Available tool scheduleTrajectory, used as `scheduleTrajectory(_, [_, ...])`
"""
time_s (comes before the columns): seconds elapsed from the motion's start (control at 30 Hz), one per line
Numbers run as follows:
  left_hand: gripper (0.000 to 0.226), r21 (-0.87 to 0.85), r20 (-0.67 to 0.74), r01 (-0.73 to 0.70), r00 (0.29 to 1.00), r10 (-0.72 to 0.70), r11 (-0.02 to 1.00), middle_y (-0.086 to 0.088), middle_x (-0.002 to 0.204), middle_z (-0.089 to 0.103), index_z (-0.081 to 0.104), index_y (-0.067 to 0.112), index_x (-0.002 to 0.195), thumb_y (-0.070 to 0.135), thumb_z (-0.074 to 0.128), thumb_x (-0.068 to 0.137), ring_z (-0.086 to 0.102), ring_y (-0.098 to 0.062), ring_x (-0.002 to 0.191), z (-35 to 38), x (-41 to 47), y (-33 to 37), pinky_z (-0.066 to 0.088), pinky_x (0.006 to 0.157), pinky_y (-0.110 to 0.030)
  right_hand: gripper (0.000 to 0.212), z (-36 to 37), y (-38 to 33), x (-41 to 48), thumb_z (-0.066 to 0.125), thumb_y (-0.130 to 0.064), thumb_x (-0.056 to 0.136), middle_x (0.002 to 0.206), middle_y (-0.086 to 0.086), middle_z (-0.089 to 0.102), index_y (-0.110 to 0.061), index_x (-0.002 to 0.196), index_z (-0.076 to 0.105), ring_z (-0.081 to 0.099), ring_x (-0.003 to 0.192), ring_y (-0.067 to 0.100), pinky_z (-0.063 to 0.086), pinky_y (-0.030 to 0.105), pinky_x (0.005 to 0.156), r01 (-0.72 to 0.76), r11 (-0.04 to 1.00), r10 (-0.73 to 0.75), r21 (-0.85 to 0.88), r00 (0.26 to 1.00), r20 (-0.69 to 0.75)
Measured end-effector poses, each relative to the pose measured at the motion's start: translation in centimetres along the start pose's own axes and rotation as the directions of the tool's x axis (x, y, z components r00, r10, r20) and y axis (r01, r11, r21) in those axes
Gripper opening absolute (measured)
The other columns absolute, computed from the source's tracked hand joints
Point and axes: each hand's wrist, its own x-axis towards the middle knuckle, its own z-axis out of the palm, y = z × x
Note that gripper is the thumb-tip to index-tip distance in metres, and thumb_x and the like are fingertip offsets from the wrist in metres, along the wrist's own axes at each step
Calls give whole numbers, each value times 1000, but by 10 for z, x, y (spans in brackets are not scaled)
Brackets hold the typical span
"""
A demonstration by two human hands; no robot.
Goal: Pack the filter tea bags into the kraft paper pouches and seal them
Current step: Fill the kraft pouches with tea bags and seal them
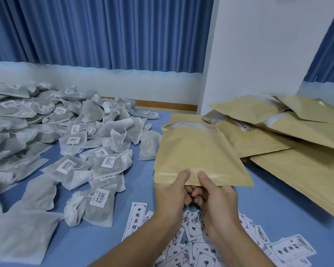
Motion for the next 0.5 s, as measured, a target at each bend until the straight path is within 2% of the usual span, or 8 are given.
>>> scheduleTrajectory(0.07, [24, -36, -75, -41, 996, 39, 999, -8, 47, 43, 61, 8, 74, 23, 67, 92, 33, -16, 36, 0, 1, 4, 25, 38, -22, 28, -2, -5, 3, 56, -28, 101, 64, 15, 63, -2, 95, 66, 56, 49, 24, 44, 31, 47, 15, 999, -13, 46, 999, -42])
scheduleTrajectory(0.17, [44, 2, -153, -60, 986, 60, 998, -13, 47, 43, 57, 7, 77, 44, 52, 100, 28, -17, 36, -2, 3, 10, 21, 37, -20, 31, -10, -14, 9, 48, -29, 105, 64, 18, 66, -2, 102, 63, 54, 43, 21, 44, 29, 43, 51, 999, -51, 7, 996, -73])
scheduleTrajectory(0.23, [47, 26, -185, -81, 979, 84, 996, -13, 47, 42, 55, 8, 76, 46, 48, 102, 29, -17, 35, -1, 2, 9, 22, 39, -20, 32, -13, -14, 11, 45, -24, 105, 65, 25, 65, 3, 104, 62, 52, 41, 23, 42, 29, 41, 59, 997, -62, -49, 995, -74])
scheduleTrajectory(0.3, [46, 43, -188, -105, 976, 111, 994, -14, 48, 46, 57, 6, 78, 44, 47, 103, 33, -17, 33, 0, 0, 6, 25, 37, -20, 30, -13, -12, 10, 47, -25, 104, 73, 23, 69, 0, 108, 63, 59, 47, 24, 45, 30, 42, 35, 999, -37, -33, 997, -74])
scheduleTrajectory(0.37, [37, 30, -154, -127, 979, 130, 991, -13, 56, 60, 61, 6, 90, 38, 48, 104, 47, -19, 36, -1, -1, 7, 31, 36, -22, 24, -12, -12, 10, 50, -26, 104, 93, 13, 76, -10, 115, 64, 73, 71, 23, 52, 30, 53, -3, 999, 5, 43, 999, -40])
scheduleTrajectory(0.4, [27, 3, -128, -133, 983, 132, 991, -9, 64, 68, 63, 11, 96, 33, 49, 104, 58, -19, 43, -2, -2, 9, 40, 38, -25, 21, -12, -12, 10, 50, -23, 105, 103, 8, 76, -14, 119, 63, 75, 86, 22, 55, 29, 62, -20, 997, 20, 78, 1000, -2])
scheduleTrajectory(0.43, [17, -35, -93, -130, 988, 126, 991, -4, 75, 75, 65, 16, 101, 25, 51, 104, 70, -18, 57, -1, -2, 11, 51, 46, -29, 22, -12, -13, 10, 49, -19, 105, 110, 5, 75, -16, 122, 62, 74, 97, 21, 57, 29, 72, -28, 993, 23, 113, 999, 43])
scheduleTrajectory(0.5, [18, -100, -40, -127, 992, 123, 987, 0, 100, 78, 64, 21, 111, 12, 52, 103, 76, -20, 89, 2, 0, 13, 62, 73, -37, 25, -10, -16, 10, 46, -8, 105, 116, 6, 74, -13, 126, 60, 72, 104, 21, 56, 36, 89, -12, 985, -3, 170, 997, 83])
